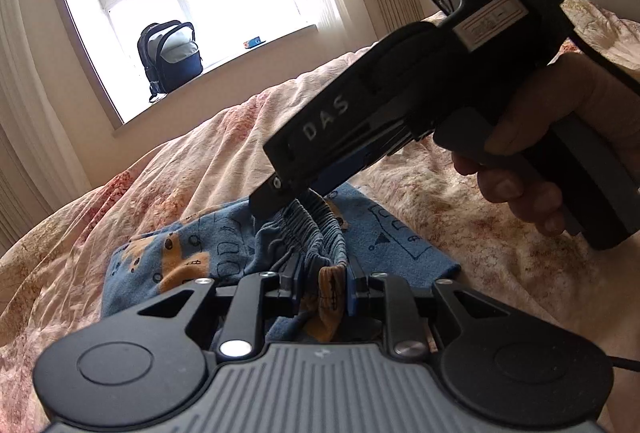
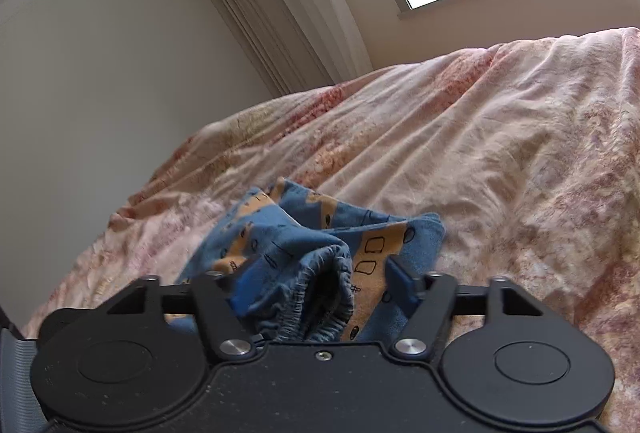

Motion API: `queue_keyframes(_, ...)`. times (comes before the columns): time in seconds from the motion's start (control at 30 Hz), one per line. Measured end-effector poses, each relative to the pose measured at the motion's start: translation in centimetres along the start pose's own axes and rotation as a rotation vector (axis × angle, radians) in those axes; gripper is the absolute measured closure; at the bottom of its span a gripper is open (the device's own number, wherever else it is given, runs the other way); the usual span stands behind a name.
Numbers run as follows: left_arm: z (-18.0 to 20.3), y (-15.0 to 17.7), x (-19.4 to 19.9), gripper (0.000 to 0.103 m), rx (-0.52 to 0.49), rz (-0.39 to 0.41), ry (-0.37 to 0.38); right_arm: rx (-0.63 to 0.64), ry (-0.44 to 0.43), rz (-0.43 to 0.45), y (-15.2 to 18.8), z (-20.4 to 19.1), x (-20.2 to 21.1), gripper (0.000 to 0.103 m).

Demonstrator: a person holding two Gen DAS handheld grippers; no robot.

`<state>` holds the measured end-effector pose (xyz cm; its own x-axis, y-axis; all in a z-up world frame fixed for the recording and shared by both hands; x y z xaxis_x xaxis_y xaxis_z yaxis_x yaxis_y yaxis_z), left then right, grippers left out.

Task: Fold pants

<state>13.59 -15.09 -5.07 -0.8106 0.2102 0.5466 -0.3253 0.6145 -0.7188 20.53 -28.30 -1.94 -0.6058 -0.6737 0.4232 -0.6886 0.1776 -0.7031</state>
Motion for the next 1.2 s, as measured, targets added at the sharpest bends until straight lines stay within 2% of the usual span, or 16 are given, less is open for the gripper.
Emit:
queue_keyframes(0.1,-0.1,-0.1,0.0,0.080,0.006,0.000,0.001,0.000,0.004,-0.010,0.1,0.1,-0.3,0.059)
queue_keyframes(0.17,-0.2,-0.2,0.2,0.080,0.016,0.005,-0.001,0.000,0.008,-0.009,0.1,0.1,-0.4,0.073)
queue_keyframes(0.27,-0.7,-0.5,0.9,0.081,0.050,0.027,0.000,0.026,0.012,0.005,0.1,-0.2,-0.1,0.084)
queue_keyframes(0.47,0.1,-1.3,2.3,0.081,0.028,0.081,-0.004,0.053,0.004,0.056,-0.5,-0.9,1.8,0.086)
queue_keyframes(0.9,1.9,-0.7,0.7,0.080,0.047,0.047,0.049,0.041,0.068,0.035,1.0,0.8,3.1,0.086)
queue_keyframes(1.2,1.8,-0.4,0.7,0.073,0.098,0.051,0.088,0.037,0.088,0.025,1.6,1.1,3.1,0.086)
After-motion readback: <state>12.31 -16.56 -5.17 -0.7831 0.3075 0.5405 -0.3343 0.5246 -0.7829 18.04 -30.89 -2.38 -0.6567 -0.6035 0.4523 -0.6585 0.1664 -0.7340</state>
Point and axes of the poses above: each gripper's, at about its wrist camera, not at the fingertips, and x roughly against the way its jaws point, z to its right, y to its underside, the point moved 4 cm from there along -x, roughly the way its jaws point, and after that the axes turned 7 degrees about -y, right-handed, at the moved point
